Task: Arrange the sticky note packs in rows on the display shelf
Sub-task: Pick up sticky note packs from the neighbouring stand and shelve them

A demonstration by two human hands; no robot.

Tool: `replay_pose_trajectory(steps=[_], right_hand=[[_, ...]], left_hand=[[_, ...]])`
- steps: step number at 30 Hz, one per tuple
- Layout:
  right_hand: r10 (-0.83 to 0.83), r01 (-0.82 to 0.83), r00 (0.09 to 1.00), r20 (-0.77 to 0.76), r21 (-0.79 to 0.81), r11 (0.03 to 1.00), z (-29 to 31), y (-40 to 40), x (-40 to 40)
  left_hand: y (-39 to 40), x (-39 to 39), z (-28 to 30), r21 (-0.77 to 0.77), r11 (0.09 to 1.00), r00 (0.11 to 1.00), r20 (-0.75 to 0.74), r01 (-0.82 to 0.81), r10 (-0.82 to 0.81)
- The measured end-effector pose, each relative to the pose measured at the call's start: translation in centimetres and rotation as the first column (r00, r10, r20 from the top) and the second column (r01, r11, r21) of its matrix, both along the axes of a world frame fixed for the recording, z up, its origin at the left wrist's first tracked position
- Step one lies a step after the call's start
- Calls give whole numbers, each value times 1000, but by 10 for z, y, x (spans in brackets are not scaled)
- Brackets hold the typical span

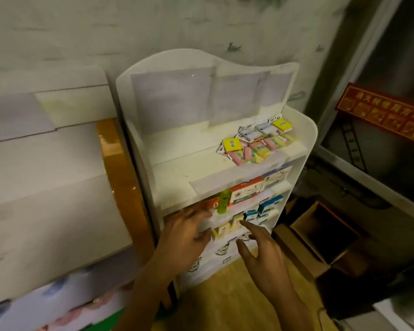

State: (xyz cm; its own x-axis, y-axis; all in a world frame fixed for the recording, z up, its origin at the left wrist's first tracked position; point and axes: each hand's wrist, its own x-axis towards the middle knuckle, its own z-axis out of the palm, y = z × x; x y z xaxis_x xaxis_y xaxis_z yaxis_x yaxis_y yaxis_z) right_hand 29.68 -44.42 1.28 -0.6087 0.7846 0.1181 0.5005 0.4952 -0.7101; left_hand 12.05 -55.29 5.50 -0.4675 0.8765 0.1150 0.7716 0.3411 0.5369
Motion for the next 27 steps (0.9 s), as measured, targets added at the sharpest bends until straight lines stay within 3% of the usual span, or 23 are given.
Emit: replay_pose_trajectory(steps=[6, 13, 18, 27], right_hand=[[-69, 69, 998, 10, 16, 997, -11, 95, 10], [-2, -1, 992, 124, 20, 1000, 1, 234, -29], [9, -11, 997, 81, 31, 999, 12, 315, -71], [91, -86, 995, 32, -116, 990, -16, 400, -106]], left_hand=[[103, -10, -18, 25, 998, 996, 74, -50, 48], [223, -51, -31, 11, 990, 971, 194, -143, 138], [286, -90, -33, -24, 981, 977, 91, -193, 195], [369, -116, -49, -82, 926, 924, 86, -367, 374]])
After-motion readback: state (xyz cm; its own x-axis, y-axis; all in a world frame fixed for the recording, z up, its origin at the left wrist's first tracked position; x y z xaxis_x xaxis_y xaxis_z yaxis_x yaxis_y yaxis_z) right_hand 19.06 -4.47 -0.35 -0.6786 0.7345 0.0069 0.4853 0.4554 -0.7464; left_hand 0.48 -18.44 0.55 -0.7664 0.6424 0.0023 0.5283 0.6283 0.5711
